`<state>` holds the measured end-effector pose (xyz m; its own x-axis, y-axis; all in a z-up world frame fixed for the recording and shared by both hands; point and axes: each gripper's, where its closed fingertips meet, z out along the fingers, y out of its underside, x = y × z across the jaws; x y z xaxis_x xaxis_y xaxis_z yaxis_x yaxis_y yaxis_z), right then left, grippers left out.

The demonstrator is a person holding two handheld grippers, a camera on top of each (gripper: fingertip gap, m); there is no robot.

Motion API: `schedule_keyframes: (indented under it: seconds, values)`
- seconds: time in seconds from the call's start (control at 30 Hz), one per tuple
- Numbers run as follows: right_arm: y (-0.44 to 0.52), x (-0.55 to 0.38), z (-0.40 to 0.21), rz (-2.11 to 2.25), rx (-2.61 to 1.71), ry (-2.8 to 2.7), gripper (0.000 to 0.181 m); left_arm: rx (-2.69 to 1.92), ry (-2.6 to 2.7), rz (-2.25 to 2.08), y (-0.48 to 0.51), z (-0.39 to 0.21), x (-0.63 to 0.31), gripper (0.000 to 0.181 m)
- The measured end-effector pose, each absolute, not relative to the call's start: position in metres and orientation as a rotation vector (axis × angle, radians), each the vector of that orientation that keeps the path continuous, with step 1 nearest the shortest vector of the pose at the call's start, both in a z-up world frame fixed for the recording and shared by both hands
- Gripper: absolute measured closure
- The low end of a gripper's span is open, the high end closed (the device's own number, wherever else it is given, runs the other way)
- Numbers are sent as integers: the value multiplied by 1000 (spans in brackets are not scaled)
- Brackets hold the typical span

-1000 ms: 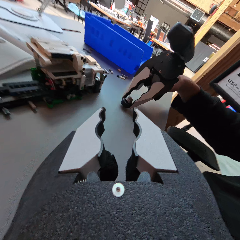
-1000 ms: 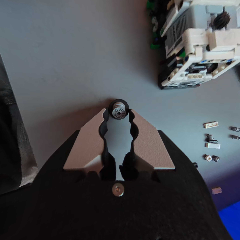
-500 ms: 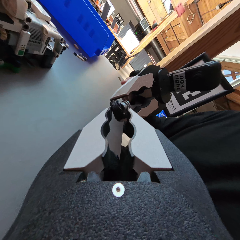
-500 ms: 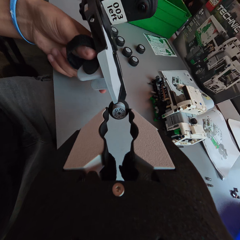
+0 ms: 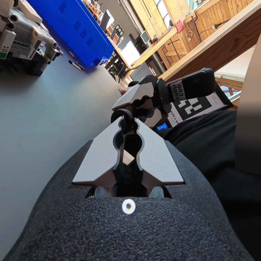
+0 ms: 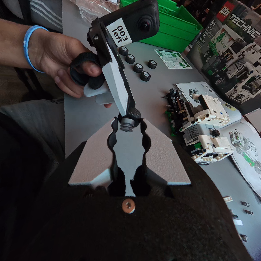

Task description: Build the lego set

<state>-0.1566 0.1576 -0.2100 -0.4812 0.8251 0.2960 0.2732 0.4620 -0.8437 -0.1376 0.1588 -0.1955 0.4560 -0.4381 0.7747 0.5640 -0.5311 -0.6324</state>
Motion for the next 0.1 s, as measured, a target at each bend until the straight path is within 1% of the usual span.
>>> schedule_keyframes:
  seconds: [0.1]
  values:
    - [159, -150, -199, 1154, -954, -1942, 142, -1661, -131, -1327, 157, -189, -139, 176]
